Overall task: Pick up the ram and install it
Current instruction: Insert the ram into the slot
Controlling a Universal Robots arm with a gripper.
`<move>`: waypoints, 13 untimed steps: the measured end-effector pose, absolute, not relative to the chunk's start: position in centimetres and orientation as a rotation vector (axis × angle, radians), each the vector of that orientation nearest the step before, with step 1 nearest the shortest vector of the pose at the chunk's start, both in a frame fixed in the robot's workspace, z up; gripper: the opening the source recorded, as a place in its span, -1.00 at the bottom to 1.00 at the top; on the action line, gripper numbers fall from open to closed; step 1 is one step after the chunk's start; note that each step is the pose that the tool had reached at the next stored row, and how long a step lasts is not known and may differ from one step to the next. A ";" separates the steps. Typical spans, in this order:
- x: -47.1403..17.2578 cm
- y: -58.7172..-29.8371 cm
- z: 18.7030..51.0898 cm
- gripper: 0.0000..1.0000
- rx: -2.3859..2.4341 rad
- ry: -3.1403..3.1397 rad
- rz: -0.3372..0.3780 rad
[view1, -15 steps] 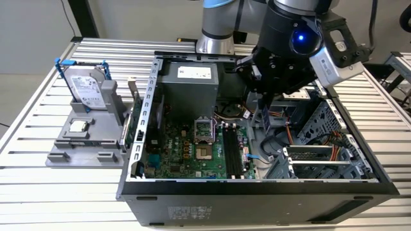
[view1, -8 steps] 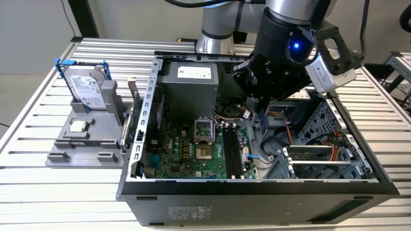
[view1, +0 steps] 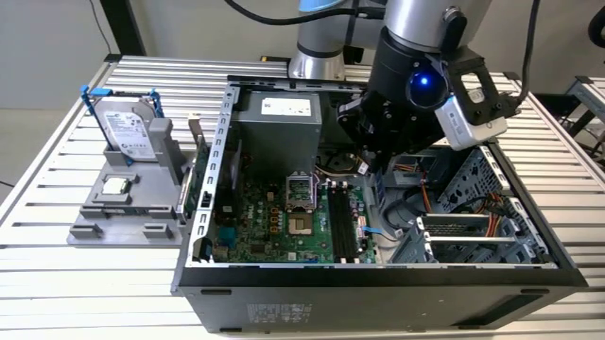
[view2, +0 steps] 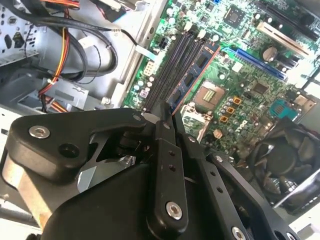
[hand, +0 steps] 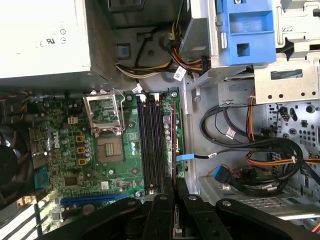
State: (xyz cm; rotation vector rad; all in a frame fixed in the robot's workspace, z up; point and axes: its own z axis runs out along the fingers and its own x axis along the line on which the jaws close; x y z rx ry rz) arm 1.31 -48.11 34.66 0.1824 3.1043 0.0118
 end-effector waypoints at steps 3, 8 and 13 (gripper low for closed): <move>1.3 -48.1 34.1 -1.00 0.182 3.104 0.012; 1.3 -48.1 33.2 -1.00 0.181 3.104 0.012; 1.3 -48.1 32.3 -1.00 0.165 3.105 0.012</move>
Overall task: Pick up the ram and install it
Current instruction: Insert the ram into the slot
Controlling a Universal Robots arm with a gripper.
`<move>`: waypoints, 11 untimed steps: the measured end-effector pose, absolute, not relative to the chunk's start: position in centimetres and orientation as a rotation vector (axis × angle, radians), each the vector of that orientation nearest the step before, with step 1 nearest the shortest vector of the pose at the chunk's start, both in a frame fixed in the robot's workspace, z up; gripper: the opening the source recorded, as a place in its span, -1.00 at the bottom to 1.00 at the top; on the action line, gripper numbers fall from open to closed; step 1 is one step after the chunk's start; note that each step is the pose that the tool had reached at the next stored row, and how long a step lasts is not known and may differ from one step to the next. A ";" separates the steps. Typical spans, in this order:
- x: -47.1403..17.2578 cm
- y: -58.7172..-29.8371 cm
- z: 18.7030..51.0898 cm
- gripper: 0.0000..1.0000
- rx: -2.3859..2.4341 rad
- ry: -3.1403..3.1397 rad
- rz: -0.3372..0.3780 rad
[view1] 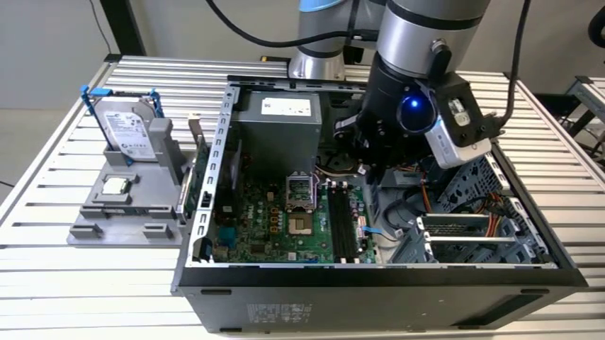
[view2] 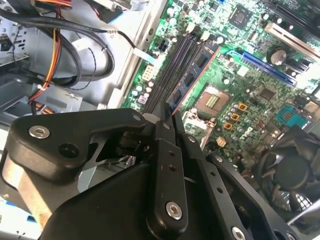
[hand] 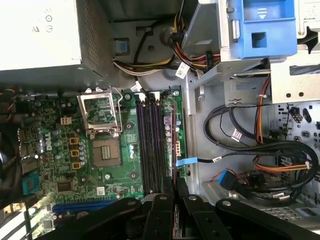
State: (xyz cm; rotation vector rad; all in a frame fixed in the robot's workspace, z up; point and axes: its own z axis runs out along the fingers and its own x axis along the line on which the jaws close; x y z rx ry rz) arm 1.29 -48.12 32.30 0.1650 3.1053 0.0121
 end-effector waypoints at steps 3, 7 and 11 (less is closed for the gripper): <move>1.2 -48.1 31.8 -1.00 0.155 3.106 0.012; 1.2 -48.1 31.7 -1.00 0.155 3.107 0.012; 1.2 -48.1 31.3 -1.00 0.154 3.107 0.012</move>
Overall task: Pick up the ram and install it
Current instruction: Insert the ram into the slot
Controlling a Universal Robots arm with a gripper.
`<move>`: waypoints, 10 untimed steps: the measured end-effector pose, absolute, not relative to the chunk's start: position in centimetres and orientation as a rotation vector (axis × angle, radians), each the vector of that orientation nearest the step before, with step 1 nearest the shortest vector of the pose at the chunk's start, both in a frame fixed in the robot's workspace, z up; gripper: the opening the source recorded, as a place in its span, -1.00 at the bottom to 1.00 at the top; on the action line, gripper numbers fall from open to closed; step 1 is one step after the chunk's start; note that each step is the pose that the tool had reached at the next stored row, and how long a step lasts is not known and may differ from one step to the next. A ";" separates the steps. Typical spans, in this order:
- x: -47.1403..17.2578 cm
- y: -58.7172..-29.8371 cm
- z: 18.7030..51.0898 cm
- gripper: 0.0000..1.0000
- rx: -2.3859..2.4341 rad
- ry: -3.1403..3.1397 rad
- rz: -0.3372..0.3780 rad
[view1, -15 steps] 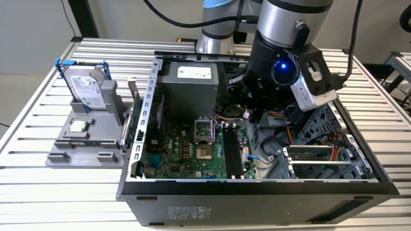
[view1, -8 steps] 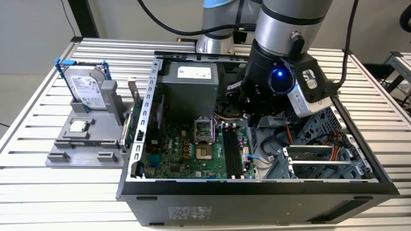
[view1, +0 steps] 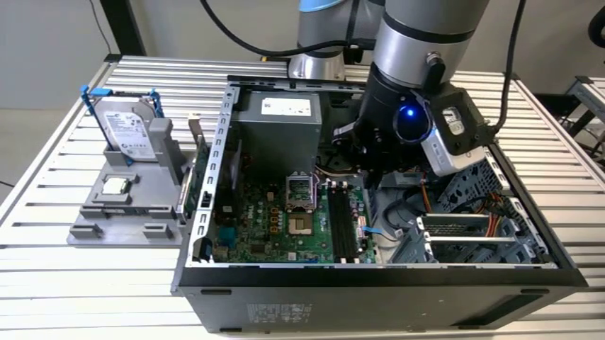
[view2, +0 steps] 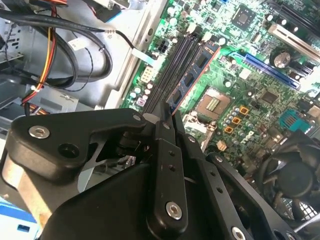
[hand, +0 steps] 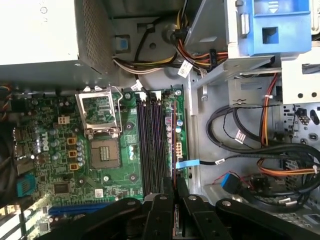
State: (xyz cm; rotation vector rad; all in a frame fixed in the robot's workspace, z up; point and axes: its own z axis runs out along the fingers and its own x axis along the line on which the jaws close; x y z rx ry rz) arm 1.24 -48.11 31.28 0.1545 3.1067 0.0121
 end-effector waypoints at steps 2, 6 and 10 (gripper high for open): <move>1.2 -48.1 30.9 -1.00 0.154 3.107 0.012; 1.2 -48.1 30.2 -1.00 0.154 3.107 0.012; 1.2 -48.1 29.4 -1.00 0.154 3.107 0.012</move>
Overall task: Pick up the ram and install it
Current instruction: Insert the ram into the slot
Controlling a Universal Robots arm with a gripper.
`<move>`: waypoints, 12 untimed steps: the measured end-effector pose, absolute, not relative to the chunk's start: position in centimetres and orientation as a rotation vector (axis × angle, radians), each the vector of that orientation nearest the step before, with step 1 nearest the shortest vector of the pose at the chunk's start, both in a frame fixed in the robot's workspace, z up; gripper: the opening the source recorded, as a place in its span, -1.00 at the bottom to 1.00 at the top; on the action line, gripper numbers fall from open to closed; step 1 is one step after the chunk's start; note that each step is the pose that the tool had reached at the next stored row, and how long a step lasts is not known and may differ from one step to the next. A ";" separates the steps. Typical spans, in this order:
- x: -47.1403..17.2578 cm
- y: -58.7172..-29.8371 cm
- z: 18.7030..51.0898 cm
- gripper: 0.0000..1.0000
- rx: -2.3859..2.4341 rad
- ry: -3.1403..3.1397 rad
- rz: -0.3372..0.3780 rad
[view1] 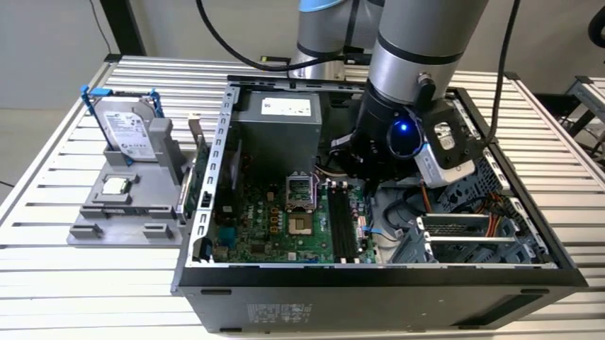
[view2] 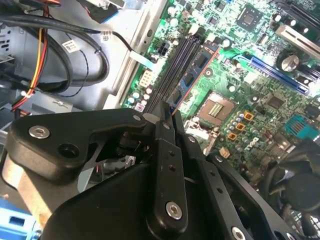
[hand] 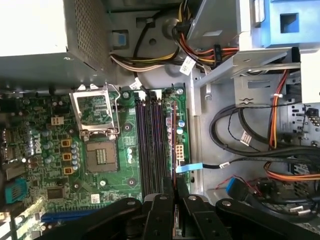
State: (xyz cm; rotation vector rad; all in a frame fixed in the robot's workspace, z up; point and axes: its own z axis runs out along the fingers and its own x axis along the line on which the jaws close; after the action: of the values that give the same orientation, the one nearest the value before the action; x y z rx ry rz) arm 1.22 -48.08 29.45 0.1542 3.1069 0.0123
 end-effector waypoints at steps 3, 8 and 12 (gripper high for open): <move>1.2 -48.1 29.2 -1.00 0.154 3.109 0.011; 1.2 -48.0 28.3 -1.00 0.150 3.109 0.012; 1.2 -48.0 27.6 -1.00 0.135 3.109 0.012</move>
State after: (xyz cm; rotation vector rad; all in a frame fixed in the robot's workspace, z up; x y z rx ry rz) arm 1.16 -47.99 27.60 0.1350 3.1093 0.0124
